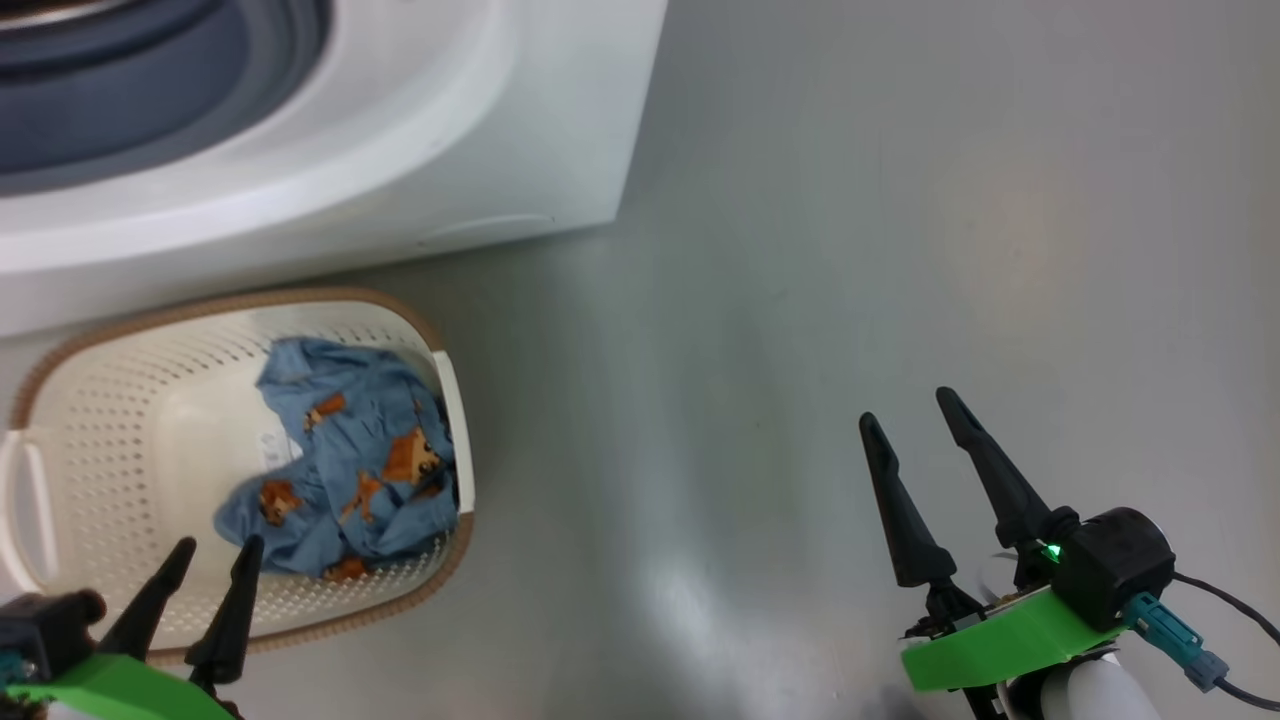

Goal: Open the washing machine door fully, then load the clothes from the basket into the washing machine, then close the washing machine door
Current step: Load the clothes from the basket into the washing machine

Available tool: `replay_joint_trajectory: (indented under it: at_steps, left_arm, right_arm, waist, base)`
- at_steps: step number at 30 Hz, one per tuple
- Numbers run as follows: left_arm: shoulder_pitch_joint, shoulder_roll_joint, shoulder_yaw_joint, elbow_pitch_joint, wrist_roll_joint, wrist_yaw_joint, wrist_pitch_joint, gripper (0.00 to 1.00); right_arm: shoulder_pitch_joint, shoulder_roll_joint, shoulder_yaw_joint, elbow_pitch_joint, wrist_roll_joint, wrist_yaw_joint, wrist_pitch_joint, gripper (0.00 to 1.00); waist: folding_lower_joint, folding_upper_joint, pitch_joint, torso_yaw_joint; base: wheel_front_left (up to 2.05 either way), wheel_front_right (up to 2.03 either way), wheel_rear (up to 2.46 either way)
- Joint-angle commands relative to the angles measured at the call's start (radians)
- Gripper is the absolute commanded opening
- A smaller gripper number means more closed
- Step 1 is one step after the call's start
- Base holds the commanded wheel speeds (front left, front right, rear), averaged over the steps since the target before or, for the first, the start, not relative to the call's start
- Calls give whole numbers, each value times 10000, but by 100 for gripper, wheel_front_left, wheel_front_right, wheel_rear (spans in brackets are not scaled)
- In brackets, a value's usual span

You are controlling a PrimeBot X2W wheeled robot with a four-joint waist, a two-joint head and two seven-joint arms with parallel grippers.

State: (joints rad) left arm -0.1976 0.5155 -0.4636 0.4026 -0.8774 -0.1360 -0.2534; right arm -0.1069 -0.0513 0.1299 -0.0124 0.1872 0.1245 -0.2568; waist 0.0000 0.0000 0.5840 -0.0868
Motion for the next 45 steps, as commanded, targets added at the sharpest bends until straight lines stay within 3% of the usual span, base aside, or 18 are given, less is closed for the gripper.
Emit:
replay_joint_trajectory:
  at_steps: [1,12,23,45]
  left_arm:
    - [-291,542,72,-4,-209,54,-84,100]
    - [-1905,2224,-2825,224,-2153,54,-84,100]
    - [-3179,3550,-4884,-387,-3662,54,-84,100]
    - [-4868,4696,-6851,-734,-4628,54,-84,100]
  right_arm:
    - [-18,11,332,-285,89,62,-49,100]
    - [-244,11,523,-729,305,62,-49,100]
    - [-256,11,618,-1199,543,62,-49,100]
    - [-222,11,951,-1494,845,62,-49,100]
  waist:
    - [0,0,682,-274]
    - [0,0,2168,-760]
    - [0,0,3113,-1199]
    - [0,0,4234,-1725]
  base:
    - [0,0,0]
    - [0,0,0]
    - [0,0,0]
    - [0,0,0]
